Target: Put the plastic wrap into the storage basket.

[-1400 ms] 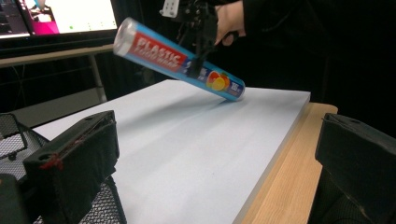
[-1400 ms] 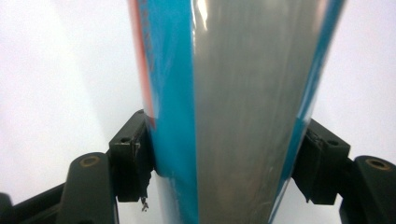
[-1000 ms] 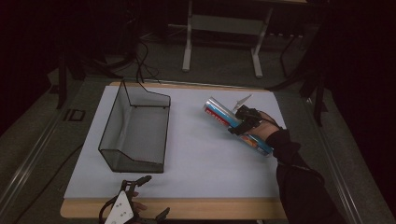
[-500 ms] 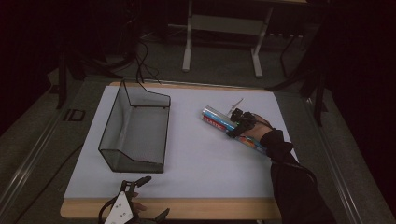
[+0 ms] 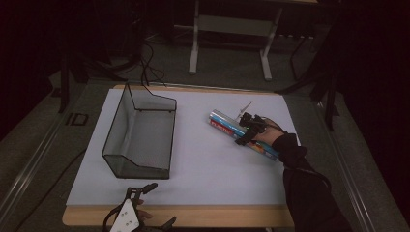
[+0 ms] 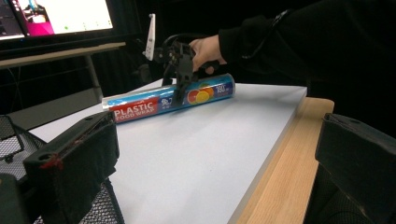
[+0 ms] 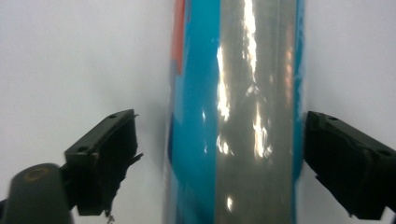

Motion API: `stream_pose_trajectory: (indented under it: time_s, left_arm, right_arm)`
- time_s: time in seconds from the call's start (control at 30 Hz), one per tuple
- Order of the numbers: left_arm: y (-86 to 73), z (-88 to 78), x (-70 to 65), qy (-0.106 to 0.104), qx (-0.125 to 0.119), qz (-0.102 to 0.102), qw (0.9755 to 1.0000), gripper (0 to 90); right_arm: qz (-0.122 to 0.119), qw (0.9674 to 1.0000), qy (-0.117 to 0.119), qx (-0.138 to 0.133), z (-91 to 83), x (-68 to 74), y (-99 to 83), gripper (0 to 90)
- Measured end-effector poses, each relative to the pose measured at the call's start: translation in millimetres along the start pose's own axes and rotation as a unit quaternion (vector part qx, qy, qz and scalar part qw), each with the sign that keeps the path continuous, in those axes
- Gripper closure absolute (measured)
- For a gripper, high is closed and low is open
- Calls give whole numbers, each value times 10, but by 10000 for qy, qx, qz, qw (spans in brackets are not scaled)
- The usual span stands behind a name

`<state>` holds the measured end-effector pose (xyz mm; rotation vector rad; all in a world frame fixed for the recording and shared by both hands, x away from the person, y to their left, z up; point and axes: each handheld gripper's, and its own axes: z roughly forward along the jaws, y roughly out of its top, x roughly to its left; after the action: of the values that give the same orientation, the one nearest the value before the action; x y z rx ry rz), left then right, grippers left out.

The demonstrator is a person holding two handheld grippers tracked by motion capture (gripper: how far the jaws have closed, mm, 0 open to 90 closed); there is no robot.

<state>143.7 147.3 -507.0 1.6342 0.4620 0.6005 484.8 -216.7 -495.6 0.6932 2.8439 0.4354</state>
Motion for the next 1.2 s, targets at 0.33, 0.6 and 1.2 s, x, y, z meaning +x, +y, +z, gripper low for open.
stream_pose_trajectory:
  time_s: [0.33, 0.6, 1.2]
  left_arm:
    - [9, 2, -14, -1, 3, 51, 10000, 2]
    - [29, -24, -32, 46, -60, 98, 9999, 2]
    - [20, -33, -17, -11, -65, 39, 10000, 2]
  right_arm:
    - [-417, 9949, -632, 660, -300, 35, 96, 188]
    - [-175, 9964, -313, 772, -386, 23, 168, 190]
    - [134, 9970, 81, 757, 25, -141, 242, 108]
